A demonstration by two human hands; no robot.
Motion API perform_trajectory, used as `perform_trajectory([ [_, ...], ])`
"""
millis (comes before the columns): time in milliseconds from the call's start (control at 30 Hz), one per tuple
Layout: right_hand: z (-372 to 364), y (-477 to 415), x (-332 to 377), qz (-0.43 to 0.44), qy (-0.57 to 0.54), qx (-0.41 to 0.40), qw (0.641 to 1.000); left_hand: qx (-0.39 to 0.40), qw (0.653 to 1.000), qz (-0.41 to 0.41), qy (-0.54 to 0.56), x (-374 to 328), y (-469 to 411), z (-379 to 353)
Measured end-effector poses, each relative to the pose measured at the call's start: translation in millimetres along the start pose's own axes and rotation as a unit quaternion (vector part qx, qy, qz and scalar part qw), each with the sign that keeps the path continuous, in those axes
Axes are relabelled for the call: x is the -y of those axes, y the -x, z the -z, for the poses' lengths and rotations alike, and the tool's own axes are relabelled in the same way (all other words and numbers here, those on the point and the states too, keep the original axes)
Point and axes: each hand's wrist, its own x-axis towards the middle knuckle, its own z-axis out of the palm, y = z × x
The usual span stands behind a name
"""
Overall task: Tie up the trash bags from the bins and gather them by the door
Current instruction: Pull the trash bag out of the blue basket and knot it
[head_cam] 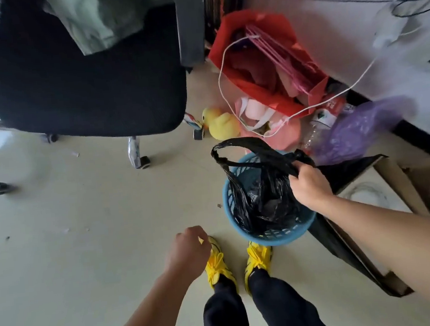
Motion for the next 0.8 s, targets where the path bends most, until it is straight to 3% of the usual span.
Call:
perform_trajectory([
  [300,32,112,46,-0.056,-0.179,-0.047,0.981,-0.026,0.997,-0.007,0.069,50,107,28],
  [533,-44,206,78,-0.095,-0.267,-0.084,0.955,-0.031,0.997,-0.035,0.059,169,145,19],
  [800,-130,290,119,-0.144,-0.393,-0.157,0.895,-0.044,0.998,-0.047,0.004,307,162,0],
])
